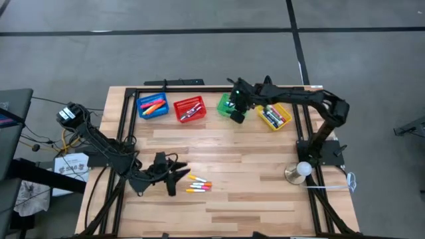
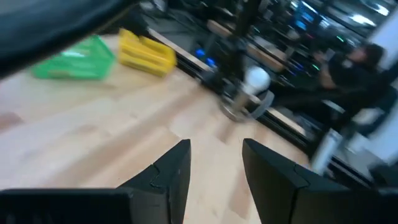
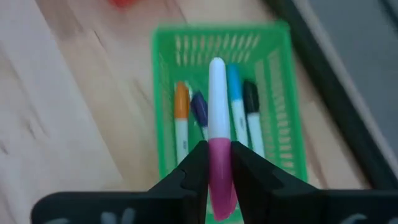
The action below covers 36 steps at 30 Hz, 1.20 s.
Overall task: Pick & Place Markers
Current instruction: Put the top small pink highlighter pen into the green bin, then put the top small yellow highlighter pen into the green bin
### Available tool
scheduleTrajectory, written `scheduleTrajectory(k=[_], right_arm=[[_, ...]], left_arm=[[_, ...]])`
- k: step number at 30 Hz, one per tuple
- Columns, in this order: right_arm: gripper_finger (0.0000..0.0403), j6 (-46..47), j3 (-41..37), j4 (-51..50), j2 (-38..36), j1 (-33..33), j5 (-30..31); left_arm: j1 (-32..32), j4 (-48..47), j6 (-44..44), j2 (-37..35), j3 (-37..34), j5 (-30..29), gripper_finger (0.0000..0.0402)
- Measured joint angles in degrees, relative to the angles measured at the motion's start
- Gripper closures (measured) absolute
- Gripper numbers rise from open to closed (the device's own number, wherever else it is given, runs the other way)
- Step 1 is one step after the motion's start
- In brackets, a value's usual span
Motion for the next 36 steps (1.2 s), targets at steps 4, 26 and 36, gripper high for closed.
scheduleTrajectory(k=[4, 26, 36], right_arm=[[0.0346, -2.38, 0.0, -1.38, 3.43, -2.96, -0.61], [0.0286, -8.71, 0.02, -1.95, 3.03, -3.27, -3.29], [0.0216, 10.86, 0.02, -3.78, 0.6, -3.09, -1.68]], left_arm=[[3.11, 0.0, 0.69, -0.02, 0.0, -1.36, 0.0257], [15.44, 0.04, 2.82, -0.03, 0.0, 10.46, 0.0257], [15.2, -5.69, -3.68, -0.04, 0.0, 15.45, 0.0257]])
